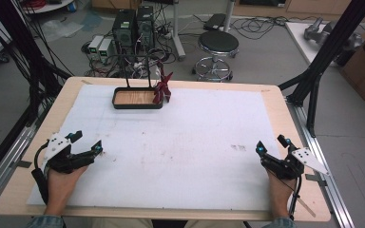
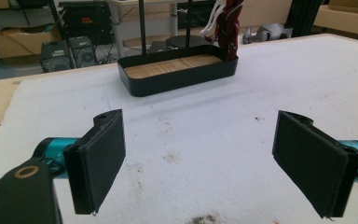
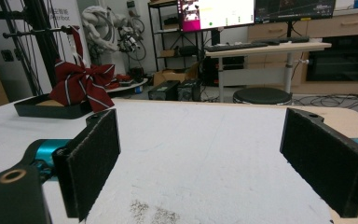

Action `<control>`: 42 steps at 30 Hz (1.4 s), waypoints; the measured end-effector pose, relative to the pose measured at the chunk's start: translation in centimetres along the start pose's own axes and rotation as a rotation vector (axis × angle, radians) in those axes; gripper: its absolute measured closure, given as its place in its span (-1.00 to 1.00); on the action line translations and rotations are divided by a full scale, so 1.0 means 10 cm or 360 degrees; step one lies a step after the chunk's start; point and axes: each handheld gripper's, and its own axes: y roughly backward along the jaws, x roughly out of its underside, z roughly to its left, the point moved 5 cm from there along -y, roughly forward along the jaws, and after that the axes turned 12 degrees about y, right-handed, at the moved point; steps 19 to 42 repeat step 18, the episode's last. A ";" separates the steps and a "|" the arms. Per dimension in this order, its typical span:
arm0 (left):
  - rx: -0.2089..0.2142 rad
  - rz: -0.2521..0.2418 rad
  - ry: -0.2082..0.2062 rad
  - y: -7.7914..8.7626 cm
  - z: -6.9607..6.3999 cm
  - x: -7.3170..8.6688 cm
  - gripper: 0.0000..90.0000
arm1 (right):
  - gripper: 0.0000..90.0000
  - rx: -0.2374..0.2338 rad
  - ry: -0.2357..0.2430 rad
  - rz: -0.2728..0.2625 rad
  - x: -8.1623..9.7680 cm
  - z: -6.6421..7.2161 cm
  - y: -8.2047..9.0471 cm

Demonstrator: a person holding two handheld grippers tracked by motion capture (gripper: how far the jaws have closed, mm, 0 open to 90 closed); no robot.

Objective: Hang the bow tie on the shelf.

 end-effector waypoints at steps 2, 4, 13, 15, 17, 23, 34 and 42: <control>-0.0013 -0.0009 -0.0004 0.02 0.00 0.02 -0.61 | -0.75 -0.0007 -0.0006 0.0003 0.00 0.01 0.00; -0.0012 -0.0011 -0.0006 0.02 0.00 0.03 -0.61 | -0.75 -0.0009 -0.0005 0.0010 0.01 0.01 0.00; -0.0025 -0.0011 -0.0006 0.02 0.02 0.04 -0.61 | -0.75 -0.0008 -0.0002 0.0024 0.02 0.01 -0.01; -0.0022 -0.0013 -0.0007 0.02 0.02 0.04 -0.61 | -0.75 -0.0009 -0.0002 0.0023 0.02 0.01 -0.01; -0.0022 -0.0014 -0.0007 0.02 0.02 0.04 -0.61 | -0.75 -0.0008 0.0002 0.0024 0.02 0.01 -0.01; -0.0022 -0.0014 -0.0007 0.02 0.02 0.04 -0.61 | -0.75 -0.0010 -0.0003 0.0025 0.02 0.01 -0.01; -0.0022 -0.0014 -0.0007 0.02 0.02 0.04 -0.61 | -0.75 -0.0010 -0.0003 0.0025 0.02 0.01 -0.01; -0.0022 -0.0014 -0.0007 0.02 0.02 0.04 -0.61 | -0.75 -0.0010 -0.0003 0.0025 0.02 0.01 -0.01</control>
